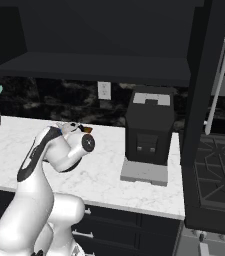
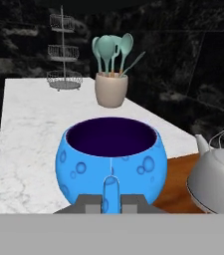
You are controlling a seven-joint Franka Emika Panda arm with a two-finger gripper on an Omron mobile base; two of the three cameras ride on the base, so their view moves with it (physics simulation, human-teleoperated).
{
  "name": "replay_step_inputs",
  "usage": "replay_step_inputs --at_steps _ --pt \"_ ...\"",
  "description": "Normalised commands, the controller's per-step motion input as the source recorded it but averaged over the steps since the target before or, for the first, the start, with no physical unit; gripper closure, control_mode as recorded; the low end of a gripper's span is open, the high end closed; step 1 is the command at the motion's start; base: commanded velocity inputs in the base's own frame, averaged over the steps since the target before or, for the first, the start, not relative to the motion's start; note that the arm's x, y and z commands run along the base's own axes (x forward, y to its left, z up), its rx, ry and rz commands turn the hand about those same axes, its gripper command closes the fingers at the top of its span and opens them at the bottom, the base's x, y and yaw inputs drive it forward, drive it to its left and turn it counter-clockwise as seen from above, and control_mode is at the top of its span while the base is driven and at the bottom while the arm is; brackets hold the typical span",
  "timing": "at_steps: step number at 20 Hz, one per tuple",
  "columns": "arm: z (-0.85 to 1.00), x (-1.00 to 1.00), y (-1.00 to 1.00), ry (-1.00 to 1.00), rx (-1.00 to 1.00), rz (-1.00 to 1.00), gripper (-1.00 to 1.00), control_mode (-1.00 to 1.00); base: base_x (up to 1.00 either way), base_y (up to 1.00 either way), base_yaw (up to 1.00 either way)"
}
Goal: Pick the kettle from the counter and place it on the tray. Then pick the mug from the cabinet and place it on the tray. Then close the cabinet doors.
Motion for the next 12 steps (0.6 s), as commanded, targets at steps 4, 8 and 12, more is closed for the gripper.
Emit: replay_step_inputs --at_steps 4,8,12 --pt "-0.37 0.30 0.04 0.00 0.00 0.12 1.00 -1.00 0.00 0.00 0.00" --pt "-0.34 0.28 0.08 0.00 0.00 0.10 1.00 -1.00 0.00 0.00 0.00" --pt "-0.29 0.21 0.04 0.00 0.00 0.10 1.00 -1.00 0.00 0.00 0.00"
